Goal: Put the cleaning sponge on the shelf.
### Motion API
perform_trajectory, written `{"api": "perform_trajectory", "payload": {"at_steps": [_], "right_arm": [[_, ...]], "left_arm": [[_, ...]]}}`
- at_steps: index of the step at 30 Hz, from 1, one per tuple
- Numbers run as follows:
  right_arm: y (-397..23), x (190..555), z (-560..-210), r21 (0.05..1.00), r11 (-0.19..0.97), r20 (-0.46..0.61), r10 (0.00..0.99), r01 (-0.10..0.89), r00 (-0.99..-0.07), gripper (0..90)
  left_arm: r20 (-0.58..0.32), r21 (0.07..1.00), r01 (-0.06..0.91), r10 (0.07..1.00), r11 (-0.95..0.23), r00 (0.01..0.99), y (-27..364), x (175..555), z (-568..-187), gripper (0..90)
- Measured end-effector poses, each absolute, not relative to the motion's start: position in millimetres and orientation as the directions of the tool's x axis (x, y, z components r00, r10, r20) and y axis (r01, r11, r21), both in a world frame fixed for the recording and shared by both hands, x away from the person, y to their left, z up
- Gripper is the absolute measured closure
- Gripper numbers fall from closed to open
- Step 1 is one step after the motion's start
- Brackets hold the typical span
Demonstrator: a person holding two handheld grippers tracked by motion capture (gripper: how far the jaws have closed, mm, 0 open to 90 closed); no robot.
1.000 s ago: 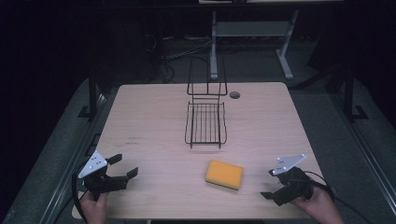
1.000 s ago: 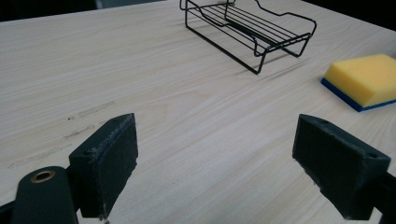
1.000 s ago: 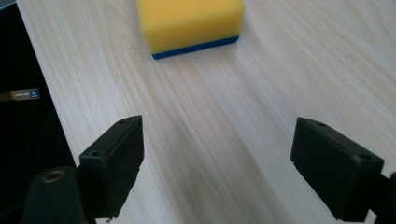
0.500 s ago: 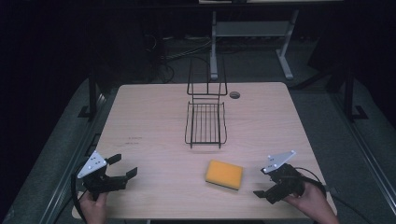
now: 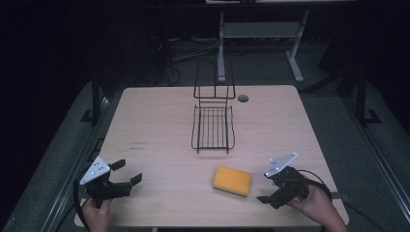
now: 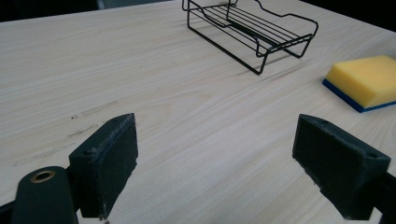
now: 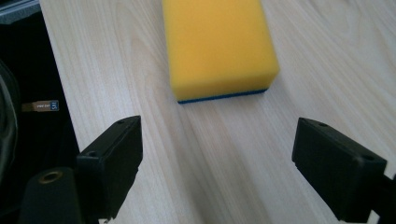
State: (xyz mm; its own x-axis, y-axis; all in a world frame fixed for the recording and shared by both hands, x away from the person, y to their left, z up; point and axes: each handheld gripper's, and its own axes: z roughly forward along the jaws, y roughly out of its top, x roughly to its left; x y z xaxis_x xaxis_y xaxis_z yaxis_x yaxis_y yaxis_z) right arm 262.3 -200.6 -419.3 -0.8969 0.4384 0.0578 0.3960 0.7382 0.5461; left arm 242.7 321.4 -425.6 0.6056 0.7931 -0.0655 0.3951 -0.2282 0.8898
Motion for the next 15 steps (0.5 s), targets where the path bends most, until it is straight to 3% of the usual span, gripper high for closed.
{"api": "perform_trajectory", "payload": {"at_steps": [15], "right_arm": [[-175.1, 273.1, -415.4, 0.520, 0.781, 0.047, 0.379, 0.346, -0.924, 14.8]], "left_arm": [[-0.060, 0.889, 0.392, 0.790, -0.235, 0.610, 320.4, 243.0, -425.6, 13.4]]}}
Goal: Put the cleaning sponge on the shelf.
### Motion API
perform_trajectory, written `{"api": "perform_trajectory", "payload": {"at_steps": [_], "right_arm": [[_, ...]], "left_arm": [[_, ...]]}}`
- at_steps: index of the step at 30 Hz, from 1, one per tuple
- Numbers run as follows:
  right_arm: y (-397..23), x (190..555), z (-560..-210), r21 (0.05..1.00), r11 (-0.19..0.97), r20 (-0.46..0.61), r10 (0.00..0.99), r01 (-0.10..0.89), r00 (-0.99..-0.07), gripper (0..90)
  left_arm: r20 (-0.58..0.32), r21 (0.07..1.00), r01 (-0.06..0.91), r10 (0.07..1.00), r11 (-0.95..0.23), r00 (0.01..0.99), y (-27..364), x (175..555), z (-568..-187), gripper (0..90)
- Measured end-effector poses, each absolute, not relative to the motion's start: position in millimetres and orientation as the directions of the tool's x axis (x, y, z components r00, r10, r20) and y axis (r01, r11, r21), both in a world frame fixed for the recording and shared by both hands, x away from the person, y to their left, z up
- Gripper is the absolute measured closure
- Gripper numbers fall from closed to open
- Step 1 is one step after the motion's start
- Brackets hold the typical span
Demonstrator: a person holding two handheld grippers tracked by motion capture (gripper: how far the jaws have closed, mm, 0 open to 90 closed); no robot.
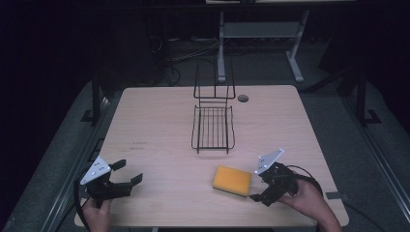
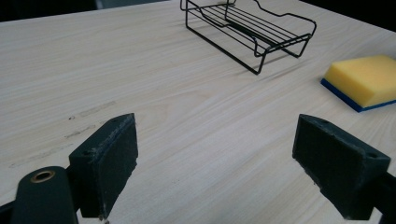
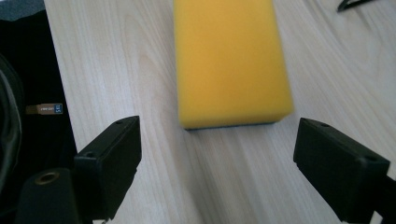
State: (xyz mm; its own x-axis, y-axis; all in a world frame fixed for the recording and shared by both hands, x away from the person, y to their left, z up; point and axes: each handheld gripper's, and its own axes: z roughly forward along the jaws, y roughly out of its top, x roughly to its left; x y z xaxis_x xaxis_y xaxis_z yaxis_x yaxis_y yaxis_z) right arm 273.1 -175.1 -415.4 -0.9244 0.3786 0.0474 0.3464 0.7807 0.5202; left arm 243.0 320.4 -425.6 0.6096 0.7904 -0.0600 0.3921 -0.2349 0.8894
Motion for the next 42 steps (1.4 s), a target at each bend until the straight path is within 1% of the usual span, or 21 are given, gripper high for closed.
{"api": "perform_trajectory", "payload": {"at_steps": [28, 42], "right_arm": [[-135.7, 290.5, -407.4, 0.500, 0.819, 0.051, 0.297, 0.282, -0.953, 14.8], [-124.4, 299.7, -408.0, 0.495, 0.826, 0.054, 0.283, 0.272, -0.958, 14.7]], "left_arm": [[-0.062, 0.890, 0.392, 0.789, -0.233, 0.611, 320.6, 242.8, -424.7, 13.4], [-0.062, 0.889, 0.392, 0.789, -0.234, 0.611, 320.8, 242.8, -425.1, 13.4]]}}
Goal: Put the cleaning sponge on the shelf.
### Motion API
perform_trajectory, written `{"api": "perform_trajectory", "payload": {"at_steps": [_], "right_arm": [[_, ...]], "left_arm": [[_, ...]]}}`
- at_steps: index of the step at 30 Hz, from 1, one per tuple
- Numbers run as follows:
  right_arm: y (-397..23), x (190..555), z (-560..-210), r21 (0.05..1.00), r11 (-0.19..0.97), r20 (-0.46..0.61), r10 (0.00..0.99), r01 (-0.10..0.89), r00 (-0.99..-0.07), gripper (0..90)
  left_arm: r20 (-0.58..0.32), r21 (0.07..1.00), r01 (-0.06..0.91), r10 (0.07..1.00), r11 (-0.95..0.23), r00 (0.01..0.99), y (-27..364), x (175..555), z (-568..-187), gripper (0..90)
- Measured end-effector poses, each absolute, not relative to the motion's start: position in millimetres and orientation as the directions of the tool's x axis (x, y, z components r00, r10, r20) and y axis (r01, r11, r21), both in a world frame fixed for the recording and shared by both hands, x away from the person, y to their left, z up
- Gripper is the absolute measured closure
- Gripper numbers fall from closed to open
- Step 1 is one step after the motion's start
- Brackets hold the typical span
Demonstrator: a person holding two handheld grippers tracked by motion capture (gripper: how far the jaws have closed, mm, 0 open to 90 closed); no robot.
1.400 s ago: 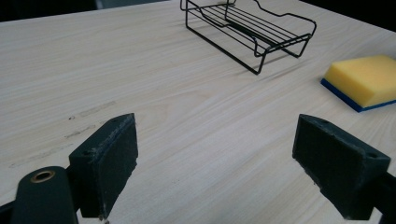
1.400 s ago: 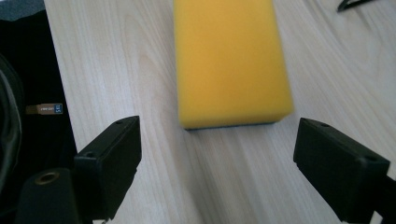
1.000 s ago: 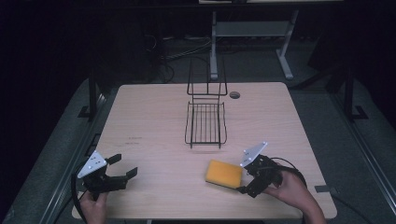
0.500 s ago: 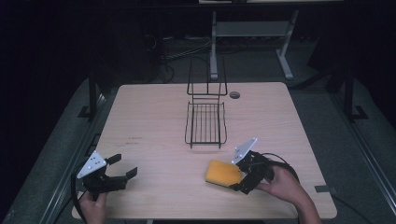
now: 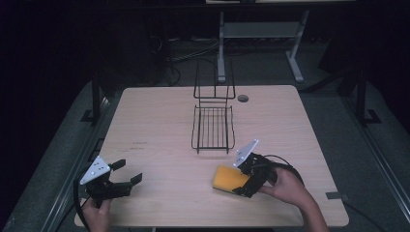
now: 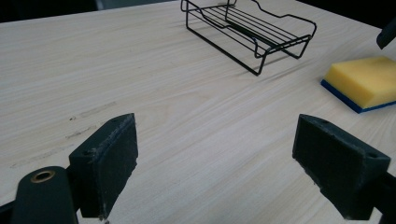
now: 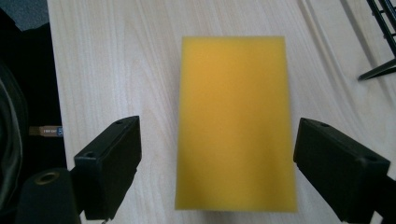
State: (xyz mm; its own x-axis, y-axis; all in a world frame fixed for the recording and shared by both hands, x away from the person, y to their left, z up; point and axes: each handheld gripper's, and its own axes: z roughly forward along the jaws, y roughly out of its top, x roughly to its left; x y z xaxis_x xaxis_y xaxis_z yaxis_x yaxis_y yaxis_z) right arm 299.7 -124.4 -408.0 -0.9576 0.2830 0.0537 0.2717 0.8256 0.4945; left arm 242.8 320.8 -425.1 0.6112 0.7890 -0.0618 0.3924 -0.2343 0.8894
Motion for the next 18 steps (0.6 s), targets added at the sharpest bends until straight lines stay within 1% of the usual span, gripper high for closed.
{"api": "perform_trajectory", "payload": {"at_steps": [18], "right_arm": [[-107.8, 310.0, -414.7, 0.455, 0.849, 0.059, 0.271, 0.267, -0.961, 14.7]], "left_arm": [[-0.059, 0.891, 0.389, 0.790, -0.234, 0.610, 321.8, 242.2, -424.5, 13.4]]}}
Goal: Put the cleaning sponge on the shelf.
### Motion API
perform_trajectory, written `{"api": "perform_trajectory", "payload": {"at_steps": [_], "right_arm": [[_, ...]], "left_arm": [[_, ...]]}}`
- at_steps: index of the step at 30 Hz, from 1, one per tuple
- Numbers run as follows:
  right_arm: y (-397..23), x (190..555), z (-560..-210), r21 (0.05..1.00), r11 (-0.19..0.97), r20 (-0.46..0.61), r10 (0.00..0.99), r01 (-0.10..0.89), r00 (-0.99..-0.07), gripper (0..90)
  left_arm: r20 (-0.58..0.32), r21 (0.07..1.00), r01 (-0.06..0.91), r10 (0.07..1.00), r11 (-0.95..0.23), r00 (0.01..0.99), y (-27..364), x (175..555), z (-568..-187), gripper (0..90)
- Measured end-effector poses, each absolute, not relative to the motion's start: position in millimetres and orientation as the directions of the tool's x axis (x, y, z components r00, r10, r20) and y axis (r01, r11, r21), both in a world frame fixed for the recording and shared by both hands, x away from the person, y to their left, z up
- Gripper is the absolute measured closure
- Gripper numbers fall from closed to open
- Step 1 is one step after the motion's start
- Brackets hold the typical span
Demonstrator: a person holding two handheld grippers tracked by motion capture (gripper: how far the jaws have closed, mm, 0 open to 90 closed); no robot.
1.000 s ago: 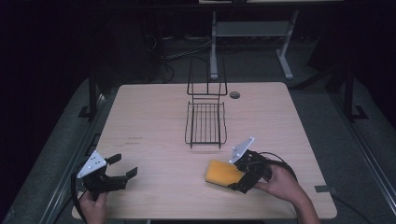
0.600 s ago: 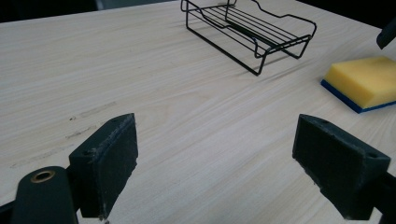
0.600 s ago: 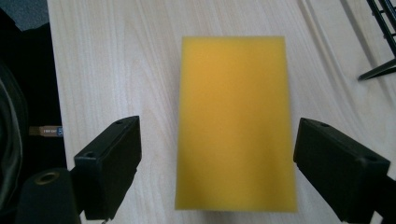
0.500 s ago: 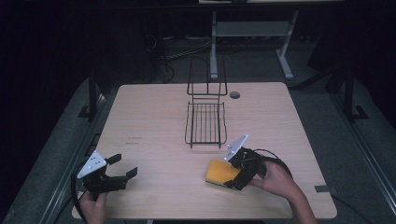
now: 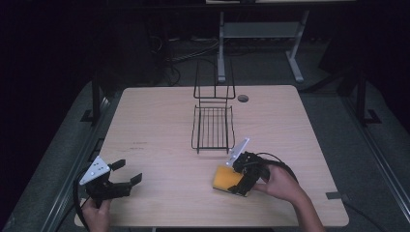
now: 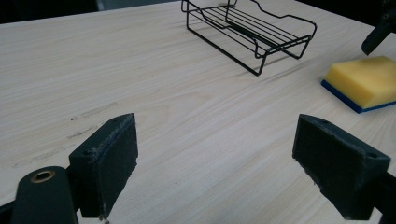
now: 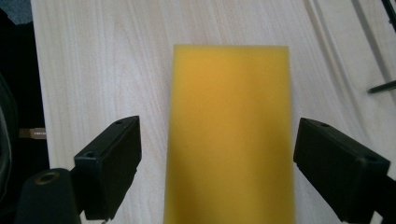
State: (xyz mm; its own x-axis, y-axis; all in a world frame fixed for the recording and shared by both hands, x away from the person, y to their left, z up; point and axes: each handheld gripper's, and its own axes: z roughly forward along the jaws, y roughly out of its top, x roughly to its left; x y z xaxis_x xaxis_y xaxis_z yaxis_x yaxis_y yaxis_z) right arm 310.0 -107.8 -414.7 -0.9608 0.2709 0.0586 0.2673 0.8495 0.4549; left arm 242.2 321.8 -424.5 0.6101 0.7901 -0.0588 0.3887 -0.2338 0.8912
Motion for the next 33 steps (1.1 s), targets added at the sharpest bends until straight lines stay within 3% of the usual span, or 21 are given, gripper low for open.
{"api": "perform_trajectory", "payload": {"at_steps": [33], "right_arm": [[-98.7, 320.6, -439.8, 0.419, 0.864, 0.062, 0.278, 0.278, -0.958, 14.8]], "left_arm": [[-0.061, 0.891, 0.391, 0.791, -0.233, 0.609, 322.8, 242.3, -424.5, 13.4]]}}
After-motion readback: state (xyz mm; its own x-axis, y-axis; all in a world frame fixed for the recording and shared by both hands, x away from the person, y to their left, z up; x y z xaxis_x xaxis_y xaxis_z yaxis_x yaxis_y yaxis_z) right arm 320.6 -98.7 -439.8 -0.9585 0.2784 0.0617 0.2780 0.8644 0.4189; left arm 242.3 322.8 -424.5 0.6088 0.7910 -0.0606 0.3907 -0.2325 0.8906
